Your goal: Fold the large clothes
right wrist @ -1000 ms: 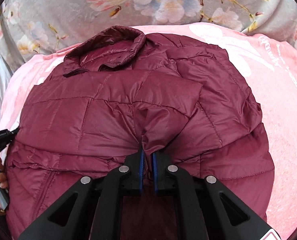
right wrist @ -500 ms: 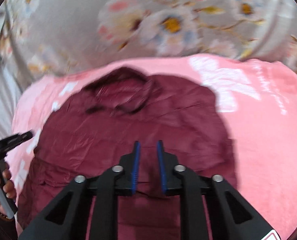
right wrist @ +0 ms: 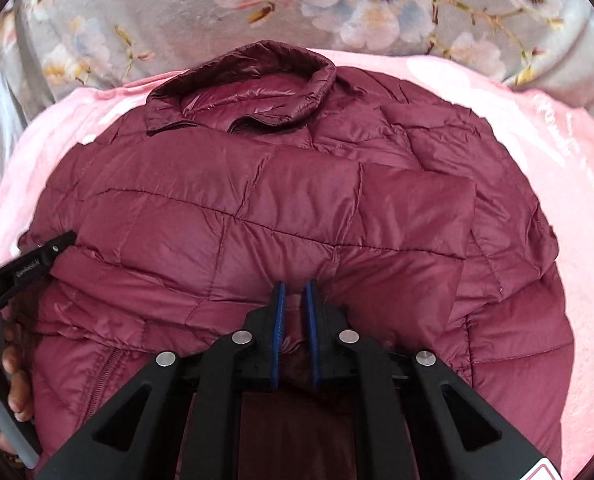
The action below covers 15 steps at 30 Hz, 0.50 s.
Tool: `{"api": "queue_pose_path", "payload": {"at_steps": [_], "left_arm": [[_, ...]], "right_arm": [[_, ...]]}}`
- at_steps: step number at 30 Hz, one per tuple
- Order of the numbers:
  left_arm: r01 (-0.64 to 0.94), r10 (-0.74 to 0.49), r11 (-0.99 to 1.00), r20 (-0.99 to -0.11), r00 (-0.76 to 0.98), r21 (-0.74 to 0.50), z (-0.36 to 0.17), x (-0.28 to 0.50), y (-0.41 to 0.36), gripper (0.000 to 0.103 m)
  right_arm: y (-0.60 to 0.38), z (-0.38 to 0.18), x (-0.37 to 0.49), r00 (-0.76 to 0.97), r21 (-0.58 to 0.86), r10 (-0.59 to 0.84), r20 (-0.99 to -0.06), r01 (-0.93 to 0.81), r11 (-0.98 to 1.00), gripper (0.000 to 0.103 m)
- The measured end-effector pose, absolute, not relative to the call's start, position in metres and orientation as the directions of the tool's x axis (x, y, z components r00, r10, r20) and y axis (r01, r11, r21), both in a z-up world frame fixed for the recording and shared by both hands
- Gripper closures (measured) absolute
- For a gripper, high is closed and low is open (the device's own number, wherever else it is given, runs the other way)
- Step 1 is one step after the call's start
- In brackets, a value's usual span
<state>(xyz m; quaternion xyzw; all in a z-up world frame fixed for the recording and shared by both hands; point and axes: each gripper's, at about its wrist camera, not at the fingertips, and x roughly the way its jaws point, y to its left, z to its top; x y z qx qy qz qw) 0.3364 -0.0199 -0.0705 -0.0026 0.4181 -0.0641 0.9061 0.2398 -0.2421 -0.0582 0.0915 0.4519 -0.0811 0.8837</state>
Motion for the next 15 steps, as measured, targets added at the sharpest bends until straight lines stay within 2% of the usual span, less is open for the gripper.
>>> {"api": "queue_pose_path", "payload": {"at_steps": [15], "left_arm": [[0.120,-0.082,0.993,-0.745,0.661,-0.003,-0.071,0.337,-0.029,0.091]], "right_arm": [[-0.252,-0.061,0.239,0.591,0.153,-0.011,-0.807,0.227,0.962,0.095]]}}
